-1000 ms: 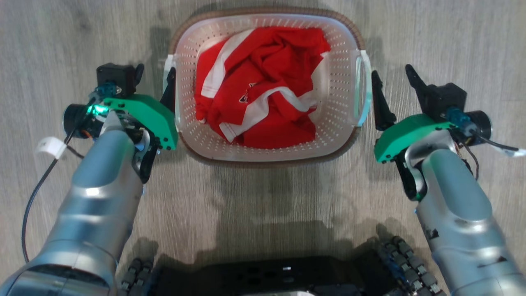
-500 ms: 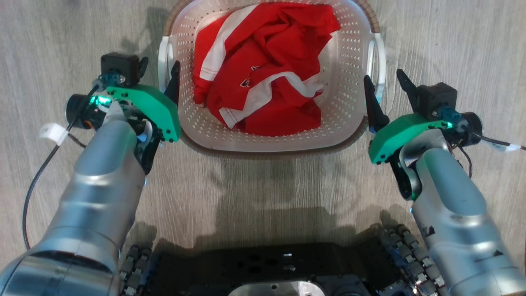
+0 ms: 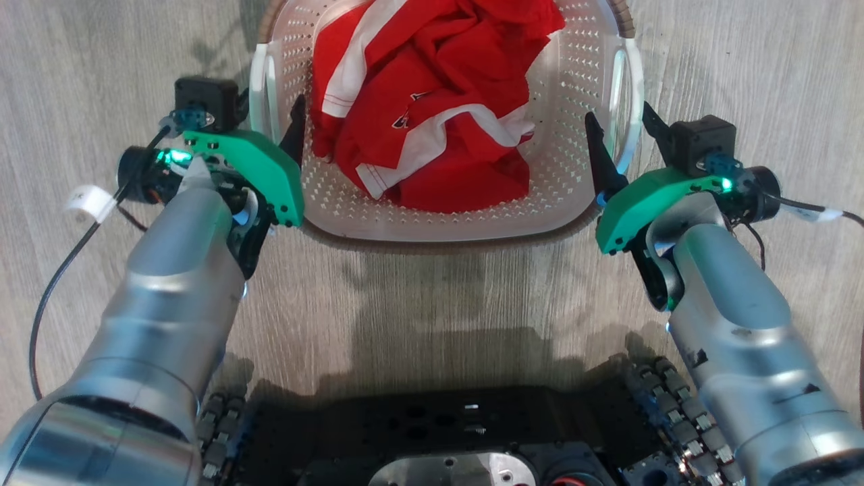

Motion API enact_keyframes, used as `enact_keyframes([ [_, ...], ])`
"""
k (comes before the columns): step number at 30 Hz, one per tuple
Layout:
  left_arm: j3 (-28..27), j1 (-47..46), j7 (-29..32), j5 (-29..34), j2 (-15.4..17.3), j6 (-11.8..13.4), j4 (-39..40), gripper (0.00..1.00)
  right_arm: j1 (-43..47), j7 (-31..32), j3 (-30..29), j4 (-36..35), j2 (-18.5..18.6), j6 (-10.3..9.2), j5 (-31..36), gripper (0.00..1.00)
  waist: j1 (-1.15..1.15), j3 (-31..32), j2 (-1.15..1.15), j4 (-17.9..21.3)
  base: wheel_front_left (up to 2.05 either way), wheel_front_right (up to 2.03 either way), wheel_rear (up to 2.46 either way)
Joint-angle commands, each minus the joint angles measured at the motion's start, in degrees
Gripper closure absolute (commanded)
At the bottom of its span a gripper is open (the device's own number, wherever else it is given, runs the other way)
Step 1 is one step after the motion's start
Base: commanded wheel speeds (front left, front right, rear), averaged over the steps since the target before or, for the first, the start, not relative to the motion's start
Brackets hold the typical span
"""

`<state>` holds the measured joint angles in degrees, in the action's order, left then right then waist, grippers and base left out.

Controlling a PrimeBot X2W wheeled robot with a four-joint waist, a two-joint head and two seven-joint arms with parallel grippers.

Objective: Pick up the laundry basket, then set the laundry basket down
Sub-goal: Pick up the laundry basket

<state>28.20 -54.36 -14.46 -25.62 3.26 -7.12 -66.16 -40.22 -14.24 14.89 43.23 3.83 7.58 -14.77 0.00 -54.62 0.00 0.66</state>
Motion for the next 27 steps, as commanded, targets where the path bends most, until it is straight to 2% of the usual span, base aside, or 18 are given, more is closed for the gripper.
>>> enact_keyframes([
  [1,0.1,0.3,-0.5,-1.4,1.4,-0.4,-0.4,0.56,1.5,-0.8,1.5,-0.4,-0.9,-0.09,-0.5,0.0,0.0,0.0,0.0,0.1,0.0,0.0,0.0],
  [2,0.7,0.2,-0.5,-2.4,1.4,-0.4,-0.7,1.0,1.3,-0.8,1.7,-0.3,-0.9,-0.09,-0.6,0.54,0.0,0.0,0.0,0.1,0.0,0.0,0.0],
  [3,1.5,0.1,-0.1,-3.2,1.4,-0.4,-0.9,1.0,1.2,-0.8,2.0,-0.2,-0.9,-0.09,-0.9,1.0,0.0,0.0,0.0,0.2,0.0,0.0,0.0],
  [19,9.4,-1.3,0.5,-14.2,2.3,-0.4,-1.9,1.0,0.1,-0.8,3.4,1.8,-0.9,-0.09,-2.7,1.0,0.0,0.8,0.0,-0.1,0.0,0.0,0.0],
  [27,11.9,-0.8,3.4,-18.8,2.1,-0.4,-2.0,1.0,-0.5,-0.8,5.0,4.2,-0.9,-0.09,-4.1,1.0,0.0,3.9,0.0,-0.5,0.0,0.0,0.0],
])
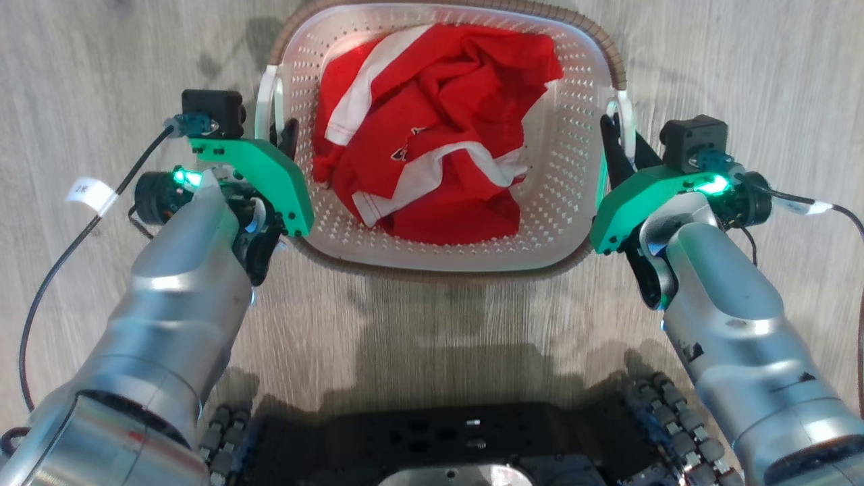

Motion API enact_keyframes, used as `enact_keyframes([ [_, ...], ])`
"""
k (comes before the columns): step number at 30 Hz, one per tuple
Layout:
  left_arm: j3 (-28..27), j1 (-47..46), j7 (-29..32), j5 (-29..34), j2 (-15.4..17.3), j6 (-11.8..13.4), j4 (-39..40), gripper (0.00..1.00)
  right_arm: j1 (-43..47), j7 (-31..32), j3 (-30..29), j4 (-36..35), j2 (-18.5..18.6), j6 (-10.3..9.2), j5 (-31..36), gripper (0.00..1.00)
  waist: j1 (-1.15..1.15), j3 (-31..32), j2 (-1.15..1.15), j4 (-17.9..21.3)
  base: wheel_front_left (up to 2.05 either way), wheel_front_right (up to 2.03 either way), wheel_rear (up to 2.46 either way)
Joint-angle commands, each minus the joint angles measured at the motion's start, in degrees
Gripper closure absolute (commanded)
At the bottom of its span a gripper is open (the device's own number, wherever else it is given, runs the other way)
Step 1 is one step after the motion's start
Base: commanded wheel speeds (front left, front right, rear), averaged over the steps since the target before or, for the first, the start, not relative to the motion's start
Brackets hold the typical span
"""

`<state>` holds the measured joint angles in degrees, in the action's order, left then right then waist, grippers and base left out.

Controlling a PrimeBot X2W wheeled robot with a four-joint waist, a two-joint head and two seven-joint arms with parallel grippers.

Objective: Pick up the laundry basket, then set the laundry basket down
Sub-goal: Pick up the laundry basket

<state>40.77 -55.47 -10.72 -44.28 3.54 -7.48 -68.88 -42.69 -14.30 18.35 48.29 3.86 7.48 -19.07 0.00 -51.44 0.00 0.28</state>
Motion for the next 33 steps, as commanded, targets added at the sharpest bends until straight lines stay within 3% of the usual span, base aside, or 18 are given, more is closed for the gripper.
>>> enact_keyframes([
  [1,-0.3,0.5,0.3,-0.8,1.9,0.0,0.8,1.0,1.8,-0.7,2.0,-0.2,-1.0,0.01,-0.1,1.0,0.0,1.5,0.0,-0.1,0.0,0.0,0.0],
  [17,3.5,3.6,9.3,-10.7,3.2,0.0,1.2,1.0,-2.3,4.2,9.9,12.2,-0.9,0.01,-7.6,1.0,0.0,17.4,0.0,0.6,0.0,0.0,0.0],
  [33,5.4,7.4,19.6,-18.4,4.7,0.0,0.9,1.0,0.1,19.6,18.8,14.8,-0.2,0.01,-19.1,1.0,0.0,32.0,0.0,1.5,0.0,0.0,0.0],
])
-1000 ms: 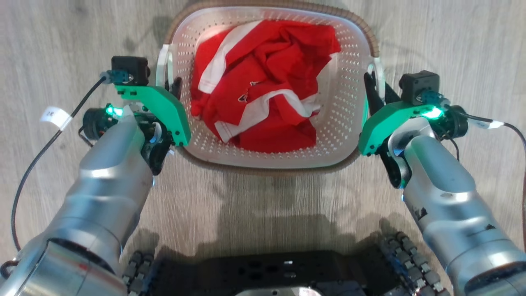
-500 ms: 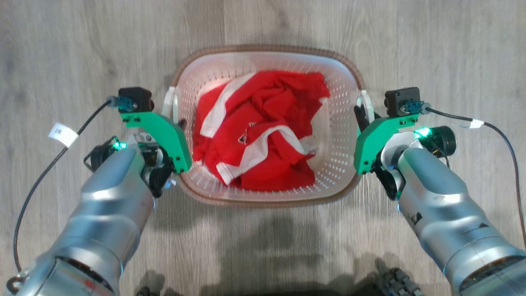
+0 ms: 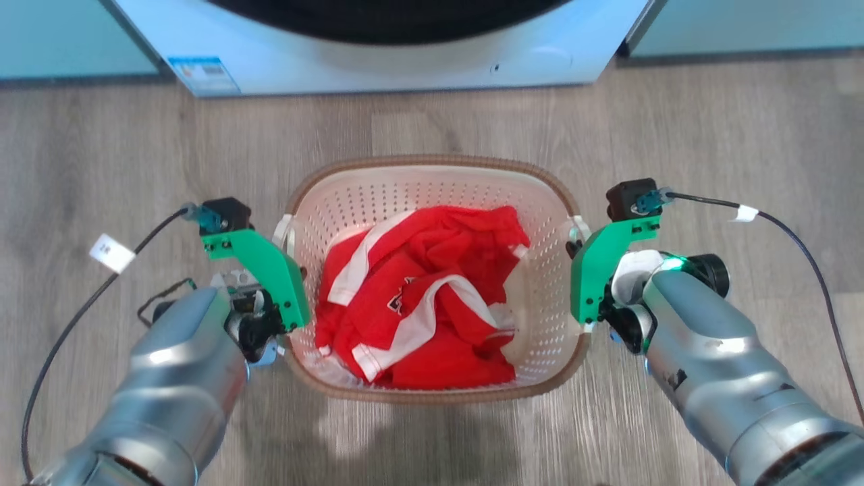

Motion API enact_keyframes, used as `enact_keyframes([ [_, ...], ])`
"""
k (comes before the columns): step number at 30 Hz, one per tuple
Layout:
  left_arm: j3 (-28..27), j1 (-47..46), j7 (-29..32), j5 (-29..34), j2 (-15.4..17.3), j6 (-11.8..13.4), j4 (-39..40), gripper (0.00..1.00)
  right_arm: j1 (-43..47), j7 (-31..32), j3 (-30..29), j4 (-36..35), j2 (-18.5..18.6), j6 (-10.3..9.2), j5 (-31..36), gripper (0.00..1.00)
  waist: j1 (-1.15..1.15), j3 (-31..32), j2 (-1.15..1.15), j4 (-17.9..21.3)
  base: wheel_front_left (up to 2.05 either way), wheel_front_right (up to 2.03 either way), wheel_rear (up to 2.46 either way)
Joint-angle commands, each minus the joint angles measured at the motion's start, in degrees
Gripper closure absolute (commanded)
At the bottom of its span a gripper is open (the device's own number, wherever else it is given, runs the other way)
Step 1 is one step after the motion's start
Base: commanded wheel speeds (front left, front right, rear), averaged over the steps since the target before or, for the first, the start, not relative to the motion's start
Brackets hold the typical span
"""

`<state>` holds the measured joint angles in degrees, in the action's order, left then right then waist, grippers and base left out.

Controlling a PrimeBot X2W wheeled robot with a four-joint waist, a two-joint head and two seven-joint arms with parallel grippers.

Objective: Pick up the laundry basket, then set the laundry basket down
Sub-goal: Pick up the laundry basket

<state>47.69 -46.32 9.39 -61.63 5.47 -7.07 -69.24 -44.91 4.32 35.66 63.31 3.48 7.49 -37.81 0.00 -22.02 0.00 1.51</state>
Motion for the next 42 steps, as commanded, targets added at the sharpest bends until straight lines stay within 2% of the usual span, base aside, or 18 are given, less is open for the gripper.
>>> enact_keyframes([
  [1,-1.4,-1.5,0.0,-1.4,2.9,-0.4,1.2,1.0,2.5,1.6,2.0,-0.3,0.3,0.0,-1.0,1.0,0.0,3.4,0.0,0.4,0.0,0.0,0.0],
  [13,-0.3,0.3,5.3,-4.4,3.5,-0.4,0.2,1.0,2.2,8.7,7.7,-1.9,2.2,0.0,-6.5,1.0,0.0,11.1,0.0,0.4,0.0,0.0,0.0],
  [23,0.0,2.6,10.8,-7.0,2.6,-0.4,-1.6,1.0,2.5,13.7,12.9,-2.7,3.8,0.0,-11.6,1.0,0.0,18.7,0.0,-0.3,0.0,0.0,0.0],
  [42,0.6,4.9,13.6,-8.7,2.3,-0.4,-3.1,1.0,2.6,15.2,18.8,-1.8,4.7,0.0,-18.2,1.0,0.0,24.5,0.0,-1.1,0.0,0.0,0.0],
])
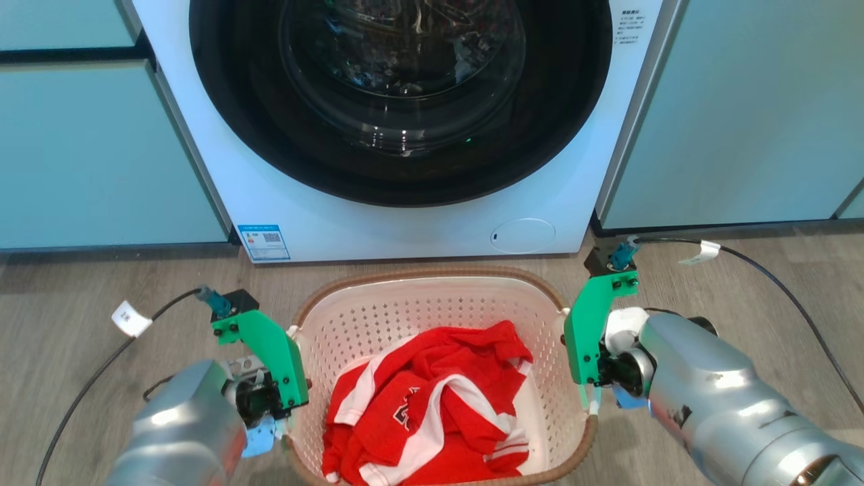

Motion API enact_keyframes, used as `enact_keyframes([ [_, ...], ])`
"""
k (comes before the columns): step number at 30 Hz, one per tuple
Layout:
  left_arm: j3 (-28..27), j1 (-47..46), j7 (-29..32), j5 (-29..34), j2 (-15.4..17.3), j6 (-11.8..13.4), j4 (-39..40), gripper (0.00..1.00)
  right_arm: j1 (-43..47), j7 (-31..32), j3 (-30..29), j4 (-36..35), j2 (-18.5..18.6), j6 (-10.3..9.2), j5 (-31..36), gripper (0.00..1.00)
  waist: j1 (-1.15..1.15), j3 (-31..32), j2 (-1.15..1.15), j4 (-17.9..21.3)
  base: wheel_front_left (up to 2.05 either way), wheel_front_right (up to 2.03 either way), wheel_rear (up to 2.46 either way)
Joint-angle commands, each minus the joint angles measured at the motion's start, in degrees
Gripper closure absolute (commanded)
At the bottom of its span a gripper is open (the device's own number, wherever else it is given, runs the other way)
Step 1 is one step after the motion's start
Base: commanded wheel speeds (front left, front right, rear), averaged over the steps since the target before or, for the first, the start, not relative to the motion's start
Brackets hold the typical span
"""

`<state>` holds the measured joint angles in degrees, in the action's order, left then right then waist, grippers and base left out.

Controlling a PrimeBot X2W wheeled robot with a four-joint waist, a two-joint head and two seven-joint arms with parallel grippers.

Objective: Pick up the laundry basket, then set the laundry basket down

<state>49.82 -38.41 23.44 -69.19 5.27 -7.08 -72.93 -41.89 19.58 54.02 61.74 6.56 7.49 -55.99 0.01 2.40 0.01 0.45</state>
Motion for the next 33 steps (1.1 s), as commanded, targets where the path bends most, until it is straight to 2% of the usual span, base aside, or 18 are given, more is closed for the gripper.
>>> enact_keyframes([
  [1,-1.6,-2.9,-0.3,-1.2,2.5,-0.4,0.5,1.0,-0.4,0.0,0.7,-0.1,1.6,0.0,-0.3,1.0,-0.01,0.2,-0.01,0.0,0.0,0.0,0.0],
  [33,-0.7,-2.9,-0.9,-2.2,2.8,-0.4,0.2,1.0,-1.9,-1.4,6.6,0.9,1.8,0.0,-6.8,1.0,-0.01,0.3,-0.01,0.4,0.0,0.0,0.0],
])
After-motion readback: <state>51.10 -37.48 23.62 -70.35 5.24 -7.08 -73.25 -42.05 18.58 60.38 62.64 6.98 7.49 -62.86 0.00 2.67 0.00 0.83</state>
